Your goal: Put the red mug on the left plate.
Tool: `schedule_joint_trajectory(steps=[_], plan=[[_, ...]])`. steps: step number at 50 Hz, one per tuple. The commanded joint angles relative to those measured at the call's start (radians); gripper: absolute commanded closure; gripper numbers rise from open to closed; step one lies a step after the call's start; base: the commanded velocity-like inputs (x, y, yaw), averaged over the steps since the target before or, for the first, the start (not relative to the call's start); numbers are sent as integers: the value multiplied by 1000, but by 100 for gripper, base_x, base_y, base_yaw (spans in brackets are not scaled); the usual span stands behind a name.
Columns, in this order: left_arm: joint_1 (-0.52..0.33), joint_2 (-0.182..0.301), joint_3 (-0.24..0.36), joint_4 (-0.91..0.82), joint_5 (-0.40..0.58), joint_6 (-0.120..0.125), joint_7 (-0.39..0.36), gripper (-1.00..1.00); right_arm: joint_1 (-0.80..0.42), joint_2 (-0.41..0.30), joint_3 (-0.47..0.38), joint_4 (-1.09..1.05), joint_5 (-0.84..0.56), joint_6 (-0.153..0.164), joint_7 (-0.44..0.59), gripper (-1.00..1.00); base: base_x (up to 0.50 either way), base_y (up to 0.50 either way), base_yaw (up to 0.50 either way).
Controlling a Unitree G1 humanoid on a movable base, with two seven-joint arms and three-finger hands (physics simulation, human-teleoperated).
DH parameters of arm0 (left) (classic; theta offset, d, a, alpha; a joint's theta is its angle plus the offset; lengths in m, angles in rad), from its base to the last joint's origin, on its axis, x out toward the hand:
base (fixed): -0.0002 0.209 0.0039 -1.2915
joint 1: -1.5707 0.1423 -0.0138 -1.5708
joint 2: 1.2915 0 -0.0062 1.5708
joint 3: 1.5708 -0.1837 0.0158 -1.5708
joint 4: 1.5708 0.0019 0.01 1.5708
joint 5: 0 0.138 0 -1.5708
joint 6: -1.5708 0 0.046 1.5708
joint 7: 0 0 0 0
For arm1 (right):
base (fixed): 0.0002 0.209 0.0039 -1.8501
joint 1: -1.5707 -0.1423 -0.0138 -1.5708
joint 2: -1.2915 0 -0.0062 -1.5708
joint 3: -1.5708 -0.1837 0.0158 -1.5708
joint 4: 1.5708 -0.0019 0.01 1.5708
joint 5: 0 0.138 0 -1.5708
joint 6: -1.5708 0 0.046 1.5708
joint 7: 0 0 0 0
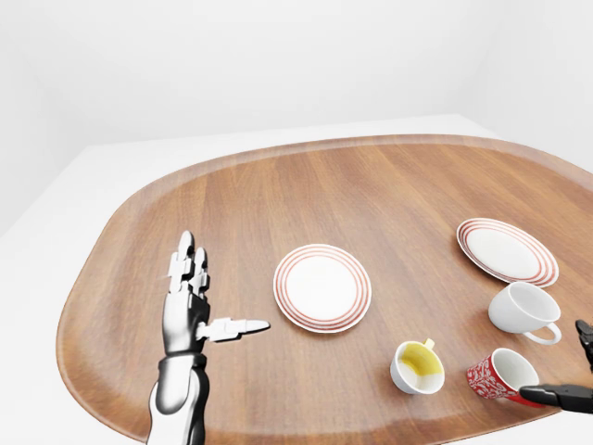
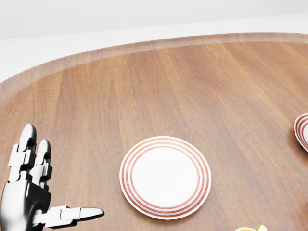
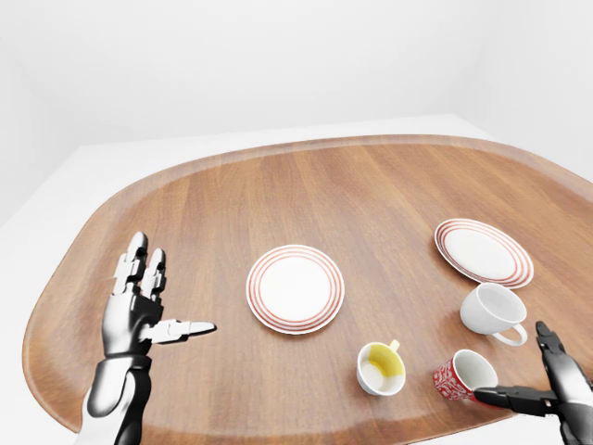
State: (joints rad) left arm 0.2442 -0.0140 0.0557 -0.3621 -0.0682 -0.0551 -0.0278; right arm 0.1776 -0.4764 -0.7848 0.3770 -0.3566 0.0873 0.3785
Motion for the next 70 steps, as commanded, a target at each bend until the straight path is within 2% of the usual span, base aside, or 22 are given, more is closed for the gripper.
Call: schedule_joint_trajectory(steps=[1,15,34,49,50,51,52,53,70], plan=[[-3,1,1,3,-1,2,1,-100,-53,-27,61,-30,-47,0,44,-100,0,0,0],[-3,1,-1,5,2,0,2,-100,-153,-71,173,-21,-135,0,126,-100,0,0,0],[1,1,-3,1,2,0,1,-100,-145,-76,209,163,-54,0,47,-100,0,0,0],[3,0,-4,-1,3,-1,1,-100,-145,-89,247,241,-2,0,22,-100,0,0,0],[2,0,-4,-1,3,-1,1,-100,-144,-89,249,242,-1,0,22,-71,0,0,0],[2,0,-4,0,4,-1,2,-100,-142,-89,251,244,-1,0,19,41,0,0,0],[2,0,-4,0,4,-1,2,-100,-141,-90,251,244,0,0,19,94,0,0,0],[2,0,-5,0,5,-2,1,-100,-138,-88,255,247,2,0,26,100,0,0,0],[-3,1,-4,3,3,1,2,-100,-150,-100,286,321,20,0,12,100,0,0,0]])
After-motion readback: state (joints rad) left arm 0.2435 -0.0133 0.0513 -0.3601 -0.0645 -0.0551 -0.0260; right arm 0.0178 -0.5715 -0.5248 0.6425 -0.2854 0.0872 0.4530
